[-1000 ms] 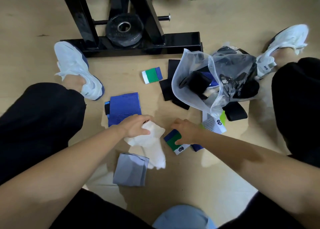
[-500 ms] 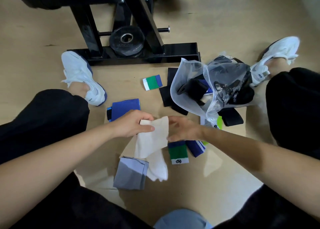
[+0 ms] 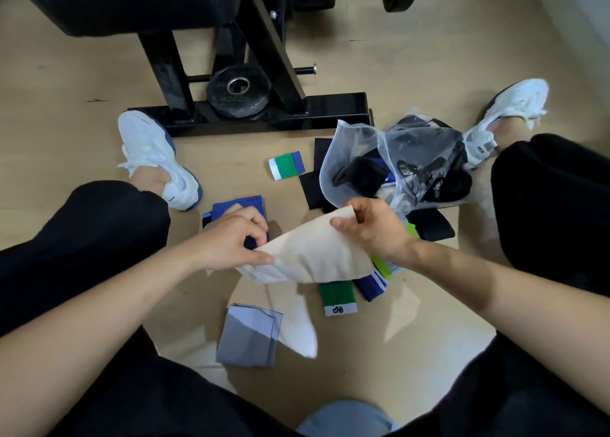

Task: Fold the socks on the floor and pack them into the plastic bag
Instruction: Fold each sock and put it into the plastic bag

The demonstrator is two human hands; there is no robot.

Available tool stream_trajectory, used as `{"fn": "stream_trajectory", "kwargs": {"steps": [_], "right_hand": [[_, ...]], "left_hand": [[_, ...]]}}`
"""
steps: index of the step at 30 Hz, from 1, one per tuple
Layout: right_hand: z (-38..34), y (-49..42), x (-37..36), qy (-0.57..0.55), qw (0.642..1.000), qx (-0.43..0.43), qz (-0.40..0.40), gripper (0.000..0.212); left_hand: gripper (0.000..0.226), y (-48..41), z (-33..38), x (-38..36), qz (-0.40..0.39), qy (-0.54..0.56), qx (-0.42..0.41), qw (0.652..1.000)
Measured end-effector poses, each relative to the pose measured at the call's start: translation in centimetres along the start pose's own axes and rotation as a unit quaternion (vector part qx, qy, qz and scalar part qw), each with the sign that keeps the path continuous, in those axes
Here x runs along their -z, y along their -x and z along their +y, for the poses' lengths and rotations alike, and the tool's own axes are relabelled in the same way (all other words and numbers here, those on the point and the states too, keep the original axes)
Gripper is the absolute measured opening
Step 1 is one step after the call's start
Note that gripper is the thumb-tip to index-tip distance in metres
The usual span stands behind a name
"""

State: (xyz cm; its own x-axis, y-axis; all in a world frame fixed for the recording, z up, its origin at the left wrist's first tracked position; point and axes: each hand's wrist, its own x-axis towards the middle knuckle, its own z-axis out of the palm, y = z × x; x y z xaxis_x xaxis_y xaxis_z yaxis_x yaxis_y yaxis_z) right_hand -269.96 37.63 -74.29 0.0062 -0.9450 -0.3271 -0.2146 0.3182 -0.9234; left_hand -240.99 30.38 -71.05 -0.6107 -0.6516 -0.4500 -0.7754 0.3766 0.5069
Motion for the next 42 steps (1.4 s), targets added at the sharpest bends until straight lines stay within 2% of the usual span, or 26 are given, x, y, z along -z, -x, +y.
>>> {"fn": "stream_trajectory", "kwargs": {"steps": [3,7,10,14,21,26,29,31,34,36,39,42], "right_hand": [[-0.4,0.2,0.6,0.051,0.998,0.025,0.036,0.038],[-1.2,0.8,1.9,0.103,0.99,0.042,0.083,0.033],[-1.9,1.4,2.8,0.109,0.989,0.034,0.098,0.03],[-3.1,2.3,3.6,0.071,0.994,0.011,0.088,0.021],[-3.3,3.3,1.4,-0.042,0.994,-0.015,0.1,0.022],[-4.2,3.4,-0.4,-0.076,0.996,0.021,0.033,0.025],[-4.2,3.6,-1.1,-0.085,0.995,0.048,-0.007,0.019],[-4.3,3.9,-1.3,-0.062,0.996,0.057,-0.029,0.027],[-4.3,4.1,-1.3,0.033,0.997,0.064,-0.017,0.045],[-4.3,4.0,-1.2,0.06,0.996,0.071,0.012,0.042],[-4.1,3.6,-1.0,0.078,0.991,0.095,0.048,0.025],[-3.9,3.4,-0.2,0.091,0.991,0.1,0.009,0.019]], "left_hand": [[0.025,-0.2,0.1,0.6,-0.037,0.093,0.023,0.995],[0.018,-0.3,-0.6,0.7,-0.044,0.186,0.103,0.976],[0.012,-0.8,-0.4,0.6,0.019,0.245,0.136,0.96],[0.016,-1.4,2.0,0.2,0.141,0.333,0.201,0.911],[0.012,-0.5,7.5,-0.1,0.152,0.38,0.143,0.901],[0.004,-0.8,9.8,-0.8,0.165,0.406,0.116,0.891],[0.012,-0.9,10.9,-1.2,0.147,0.457,0.102,0.871],[0.016,-0.6,11.4,-1.3,0.136,0.505,0.098,0.847],[0.016,-0.2,12.0,-0.9,0.115,0.549,0.088,0.823],[0.017,-0.1,12.0,-0.7,0.099,0.541,0.076,0.832],[0.024,0.1,11.6,-0.3,0.091,0.518,0.069,0.848],[0.021,-0.3,10.4,0.0,0.152,0.428,0.031,0.89]]}}
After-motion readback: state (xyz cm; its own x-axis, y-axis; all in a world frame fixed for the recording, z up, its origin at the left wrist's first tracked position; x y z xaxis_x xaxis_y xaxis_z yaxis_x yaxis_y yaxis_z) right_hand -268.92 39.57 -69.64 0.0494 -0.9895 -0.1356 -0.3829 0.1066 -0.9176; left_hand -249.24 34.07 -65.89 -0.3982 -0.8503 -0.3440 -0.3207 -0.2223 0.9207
